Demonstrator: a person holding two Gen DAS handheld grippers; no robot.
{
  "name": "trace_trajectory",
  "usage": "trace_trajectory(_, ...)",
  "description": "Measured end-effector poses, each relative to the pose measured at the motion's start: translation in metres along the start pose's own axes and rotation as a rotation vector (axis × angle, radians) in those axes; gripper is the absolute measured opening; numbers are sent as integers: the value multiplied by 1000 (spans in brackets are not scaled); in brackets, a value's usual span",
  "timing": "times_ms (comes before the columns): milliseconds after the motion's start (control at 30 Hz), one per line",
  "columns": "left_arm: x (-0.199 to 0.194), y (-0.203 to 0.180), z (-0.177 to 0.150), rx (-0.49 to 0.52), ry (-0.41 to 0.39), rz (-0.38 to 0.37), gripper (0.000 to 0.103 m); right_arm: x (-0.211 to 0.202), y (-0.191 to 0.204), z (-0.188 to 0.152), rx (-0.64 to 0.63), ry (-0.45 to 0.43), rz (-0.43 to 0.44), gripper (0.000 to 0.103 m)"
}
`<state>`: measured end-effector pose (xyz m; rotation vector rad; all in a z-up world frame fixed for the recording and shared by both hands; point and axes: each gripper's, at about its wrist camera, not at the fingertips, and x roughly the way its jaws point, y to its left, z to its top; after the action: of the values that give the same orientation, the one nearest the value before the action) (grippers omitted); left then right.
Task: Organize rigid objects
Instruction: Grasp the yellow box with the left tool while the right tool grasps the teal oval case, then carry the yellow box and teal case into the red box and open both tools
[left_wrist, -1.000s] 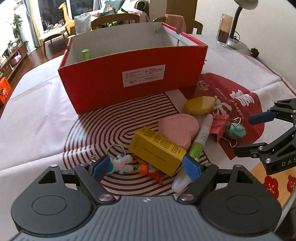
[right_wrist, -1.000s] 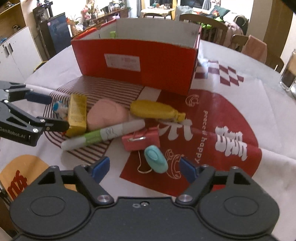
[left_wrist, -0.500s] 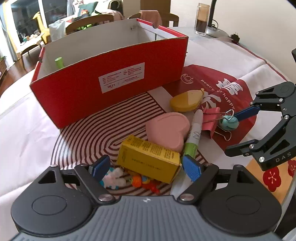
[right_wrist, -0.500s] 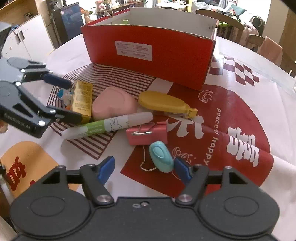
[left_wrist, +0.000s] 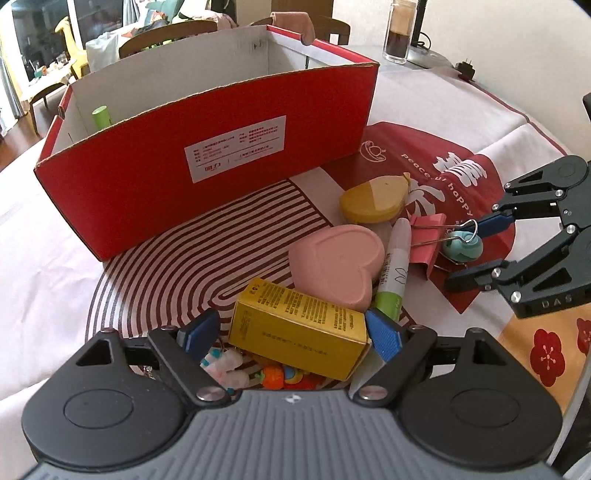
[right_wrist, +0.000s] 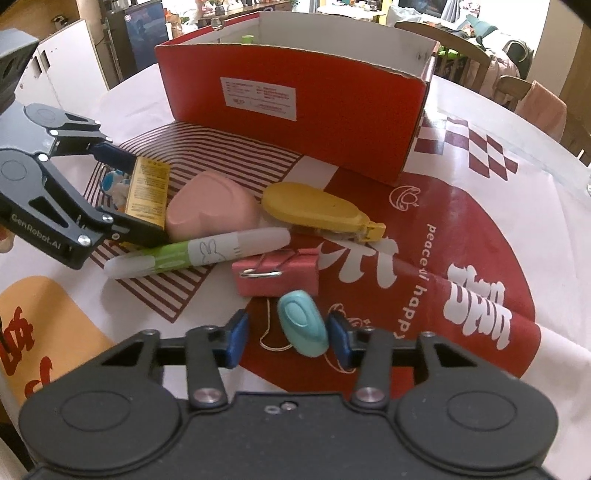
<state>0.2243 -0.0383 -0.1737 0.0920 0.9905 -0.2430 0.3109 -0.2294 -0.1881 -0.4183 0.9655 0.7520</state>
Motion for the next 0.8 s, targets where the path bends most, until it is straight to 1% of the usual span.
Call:
trace_trajectory(167,-3,-3,1,-3,-4,23,85,-5,-2,0,37,-18,-26,29)
trace_trajectory(200,-3,-4,0,0,-4,23,79,-5,-2,0,43,-19,-34,28)
trace_trajectory(233,-3,-6,0,2,-1,23,77,-6,-2,0,49,-19,-39,28)
trace_trajectory(267,-4,-7,0,6,-3,32,77,-7,-1,0,55,-20,-45,27)
trace_trajectory(467,-9,-10,-1,-22,-4,71,76,-15,2,-1,101,-37,-77,27)
trace_trajectory(600,-19,-4,0,-80,-14,61,76,-28,-1,-3,155,-54,-78,26)
trace_trajectory(800,-40,1,3,-147,-36,70,76,-55,3,3,205,-105,-70,26)
